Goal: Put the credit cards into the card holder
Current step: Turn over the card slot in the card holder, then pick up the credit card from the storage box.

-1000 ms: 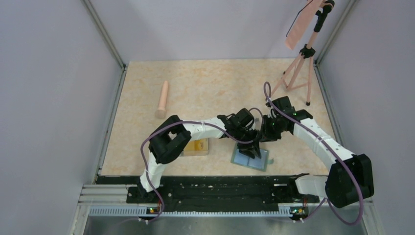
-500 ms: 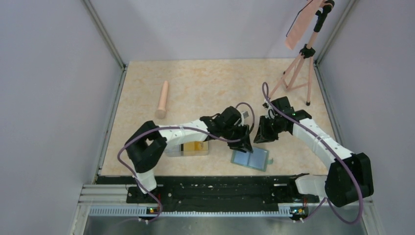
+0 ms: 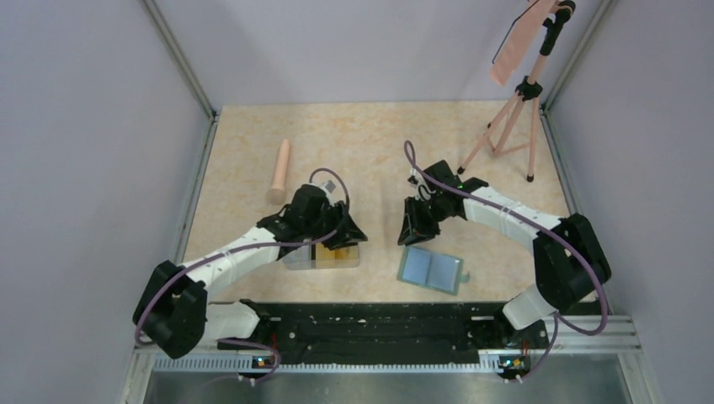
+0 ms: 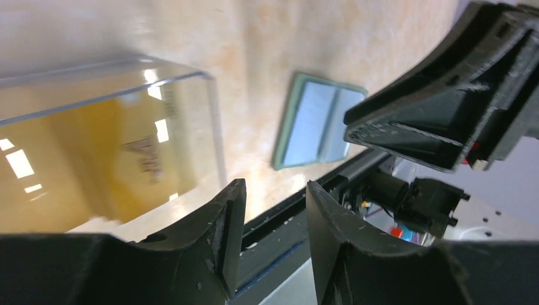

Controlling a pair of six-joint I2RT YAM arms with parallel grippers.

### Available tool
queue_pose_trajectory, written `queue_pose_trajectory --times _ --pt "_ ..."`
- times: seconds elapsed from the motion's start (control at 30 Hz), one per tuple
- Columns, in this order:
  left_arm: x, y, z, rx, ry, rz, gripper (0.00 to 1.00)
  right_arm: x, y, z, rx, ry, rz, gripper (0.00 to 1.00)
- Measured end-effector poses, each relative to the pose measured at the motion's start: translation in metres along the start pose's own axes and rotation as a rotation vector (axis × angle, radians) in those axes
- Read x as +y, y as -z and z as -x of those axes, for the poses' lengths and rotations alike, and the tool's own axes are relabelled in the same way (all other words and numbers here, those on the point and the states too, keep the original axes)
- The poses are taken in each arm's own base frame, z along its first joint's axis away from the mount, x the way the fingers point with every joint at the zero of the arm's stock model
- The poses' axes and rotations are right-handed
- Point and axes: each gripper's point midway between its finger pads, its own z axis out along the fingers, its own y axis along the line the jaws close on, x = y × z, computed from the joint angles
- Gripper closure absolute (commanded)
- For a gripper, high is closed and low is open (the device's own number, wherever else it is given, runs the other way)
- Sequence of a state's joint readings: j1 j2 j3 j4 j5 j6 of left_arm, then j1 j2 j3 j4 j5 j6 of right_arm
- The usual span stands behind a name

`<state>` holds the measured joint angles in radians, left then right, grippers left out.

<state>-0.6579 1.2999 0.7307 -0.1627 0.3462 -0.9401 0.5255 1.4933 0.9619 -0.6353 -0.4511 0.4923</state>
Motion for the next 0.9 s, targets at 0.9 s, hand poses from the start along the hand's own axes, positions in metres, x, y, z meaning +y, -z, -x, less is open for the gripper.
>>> queue_pose_trajectory --times 0.9 --pt "0.112 0.025 0.007 0.080 0.050 0.487 0.67 0.096 -0.071 0.008 0.128 0.053 0.212 0.72"
